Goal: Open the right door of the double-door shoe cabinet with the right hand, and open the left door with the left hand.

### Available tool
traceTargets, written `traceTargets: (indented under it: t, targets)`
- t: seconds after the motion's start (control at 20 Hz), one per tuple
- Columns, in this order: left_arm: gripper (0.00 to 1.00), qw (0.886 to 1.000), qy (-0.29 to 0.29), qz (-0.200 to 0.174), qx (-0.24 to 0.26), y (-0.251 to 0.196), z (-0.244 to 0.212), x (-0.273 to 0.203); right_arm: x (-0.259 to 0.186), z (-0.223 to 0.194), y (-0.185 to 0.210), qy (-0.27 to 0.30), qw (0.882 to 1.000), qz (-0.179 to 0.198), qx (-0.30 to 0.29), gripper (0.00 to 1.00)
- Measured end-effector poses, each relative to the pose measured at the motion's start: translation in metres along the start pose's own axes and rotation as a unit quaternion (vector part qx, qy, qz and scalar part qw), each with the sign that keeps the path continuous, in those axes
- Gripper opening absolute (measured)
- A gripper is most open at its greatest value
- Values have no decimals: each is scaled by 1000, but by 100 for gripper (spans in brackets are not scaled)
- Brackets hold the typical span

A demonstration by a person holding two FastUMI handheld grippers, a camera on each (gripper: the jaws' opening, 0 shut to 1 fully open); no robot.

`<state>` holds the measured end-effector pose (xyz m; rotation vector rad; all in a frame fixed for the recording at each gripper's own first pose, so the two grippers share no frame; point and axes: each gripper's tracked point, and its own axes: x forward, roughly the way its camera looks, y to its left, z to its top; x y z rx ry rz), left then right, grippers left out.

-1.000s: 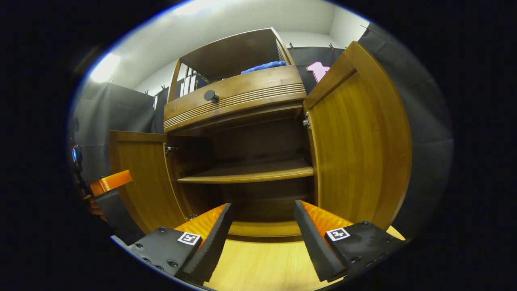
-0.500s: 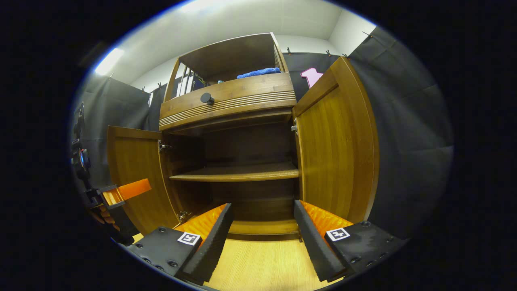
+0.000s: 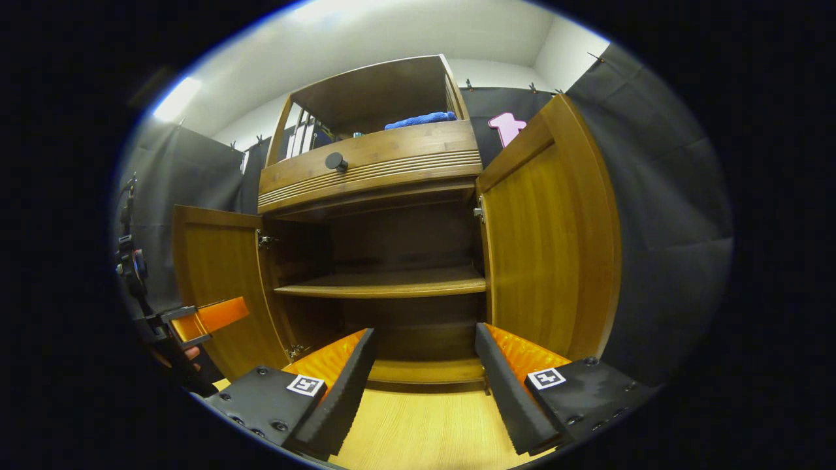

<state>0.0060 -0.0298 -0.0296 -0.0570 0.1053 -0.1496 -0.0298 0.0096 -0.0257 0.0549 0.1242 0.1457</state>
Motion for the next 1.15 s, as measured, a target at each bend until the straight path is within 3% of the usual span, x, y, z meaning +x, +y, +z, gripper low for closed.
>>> traceTargets:
  t: [0.05,0.2,0.45,0.7,1.05,1.1,1.15]
  targets:
    - [89,1000,1,4,-2,2,-1,-1,8,5,-2,0,1000,3,-1,93]
    - [95,1000,5,23,1,13,-4,1,13,5,4,-1,1000,10,-1,98]
    - [92,1000,7,21,11,15,-6,7,20,3,11,1,1000,19,0,98]
    - [95,1000,1,12,26,11,-4,9,26,3,15,0,1000,22,2,98]
    - [92,1000,1,5,17,8,-7,10,28,1,12,2,1000,17,1,98]
    - [95,1000,0,4,16,8,-6,10,27,1,12,2,1000,17,1,89]
    - [95,1000,1,5,15,9,-7,11,28,2,13,2,1000,16,1,89]
